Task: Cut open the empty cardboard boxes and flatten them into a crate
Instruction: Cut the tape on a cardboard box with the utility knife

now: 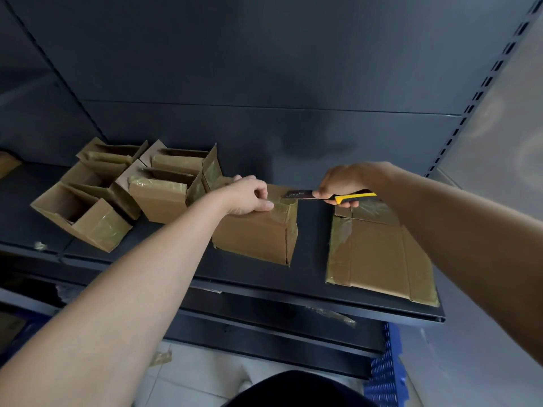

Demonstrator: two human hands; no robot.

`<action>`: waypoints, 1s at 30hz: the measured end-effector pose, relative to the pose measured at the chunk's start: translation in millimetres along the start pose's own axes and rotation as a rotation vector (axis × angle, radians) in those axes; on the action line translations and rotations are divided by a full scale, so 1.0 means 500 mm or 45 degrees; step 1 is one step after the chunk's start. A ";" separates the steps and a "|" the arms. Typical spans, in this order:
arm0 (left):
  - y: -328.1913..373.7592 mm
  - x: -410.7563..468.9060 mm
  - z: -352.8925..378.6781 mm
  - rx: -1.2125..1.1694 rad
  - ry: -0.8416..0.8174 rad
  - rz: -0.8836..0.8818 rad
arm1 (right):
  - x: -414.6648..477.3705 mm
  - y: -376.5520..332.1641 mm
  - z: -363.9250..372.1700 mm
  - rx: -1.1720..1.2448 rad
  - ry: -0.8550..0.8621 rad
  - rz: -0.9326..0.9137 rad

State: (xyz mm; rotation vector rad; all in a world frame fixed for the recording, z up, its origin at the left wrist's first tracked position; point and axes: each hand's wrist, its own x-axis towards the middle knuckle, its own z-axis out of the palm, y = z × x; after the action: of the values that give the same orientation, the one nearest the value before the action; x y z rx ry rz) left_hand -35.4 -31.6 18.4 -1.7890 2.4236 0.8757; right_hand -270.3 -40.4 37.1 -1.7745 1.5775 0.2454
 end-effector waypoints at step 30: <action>-0.008 0.016 0.000 -0.254 0.045 0.051 | -0.038 0.015 0.007 0.104 -0.390 0.151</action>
State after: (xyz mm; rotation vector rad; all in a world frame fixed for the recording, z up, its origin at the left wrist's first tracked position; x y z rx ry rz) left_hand -34.5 -39.5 13.8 -1.8370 2.4808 1.1366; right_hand -280.4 -23.4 42.7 -1.5019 1.4502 0.4788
